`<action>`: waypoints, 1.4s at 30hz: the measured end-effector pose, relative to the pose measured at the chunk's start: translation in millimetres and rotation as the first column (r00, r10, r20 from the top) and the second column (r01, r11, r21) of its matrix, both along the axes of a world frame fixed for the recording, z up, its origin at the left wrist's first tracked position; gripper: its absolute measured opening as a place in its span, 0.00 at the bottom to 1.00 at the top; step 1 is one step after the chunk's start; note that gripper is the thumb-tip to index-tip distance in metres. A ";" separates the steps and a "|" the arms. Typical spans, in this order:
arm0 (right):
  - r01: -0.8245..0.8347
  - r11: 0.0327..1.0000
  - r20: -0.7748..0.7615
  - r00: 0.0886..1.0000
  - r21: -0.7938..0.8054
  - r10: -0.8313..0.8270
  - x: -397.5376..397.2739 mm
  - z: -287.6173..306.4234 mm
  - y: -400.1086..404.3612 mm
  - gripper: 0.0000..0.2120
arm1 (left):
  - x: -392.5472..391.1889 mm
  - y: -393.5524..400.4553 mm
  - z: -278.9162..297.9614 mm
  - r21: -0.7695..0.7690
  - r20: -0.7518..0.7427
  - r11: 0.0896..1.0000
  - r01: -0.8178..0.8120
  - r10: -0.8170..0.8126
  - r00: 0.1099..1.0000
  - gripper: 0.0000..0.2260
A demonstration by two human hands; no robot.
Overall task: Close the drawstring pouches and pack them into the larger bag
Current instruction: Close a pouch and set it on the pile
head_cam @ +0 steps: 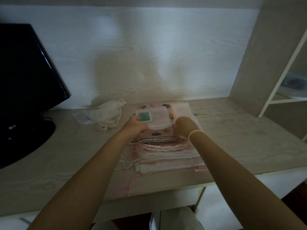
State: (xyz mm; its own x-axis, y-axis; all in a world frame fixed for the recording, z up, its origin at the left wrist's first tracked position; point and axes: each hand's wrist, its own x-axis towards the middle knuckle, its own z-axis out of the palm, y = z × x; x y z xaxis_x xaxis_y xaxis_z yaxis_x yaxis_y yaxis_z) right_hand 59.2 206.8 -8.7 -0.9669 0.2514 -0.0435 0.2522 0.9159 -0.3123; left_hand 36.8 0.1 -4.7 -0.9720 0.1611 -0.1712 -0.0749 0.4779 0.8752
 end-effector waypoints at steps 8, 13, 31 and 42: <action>0.017 0.382 -0.055 0.983 -0.924 -0.175 11.3 18.0 1.1 0.16 | -2.8 -13.2 -2.8 0.266 0.157 0.907 -0.327 0.294 0.943 0.03; 0.075 0.143 -0.008 0.863 -0.987 -0.506 2.3 15.1 7.7 0.11 | -4.6 -17.7 -5.7 0.239 0.113 0.886 -0.396 0.380 0.918 0.06; -0.035 0.513 -0.095 0.991 -0.858 -0.092 2.2 15.2 -21.4 0.11 | -7.3 -7.1 -14.7 -0.289 -0.235 0.954 -0.082 0.013 0.972 0.09; -0.040 0.962 -0.095 0.995 -0.271 0.015 -12.9 8.4 -21.3 0.11 | -18.4 -14.3 -28.8 -0.492 -0.298 0.859 -0.143 -0.011 0.955 0.16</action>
State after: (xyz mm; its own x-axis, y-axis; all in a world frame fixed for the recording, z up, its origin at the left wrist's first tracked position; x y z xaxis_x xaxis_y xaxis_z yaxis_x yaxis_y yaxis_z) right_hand 46.3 185.5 -0.3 -0.9763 0.2159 -0.0178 0.1871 0.7992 -0.5711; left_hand 18.4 -14.2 -33.5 -0.9956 0.0617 0.0701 0.0887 0.8593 0.5037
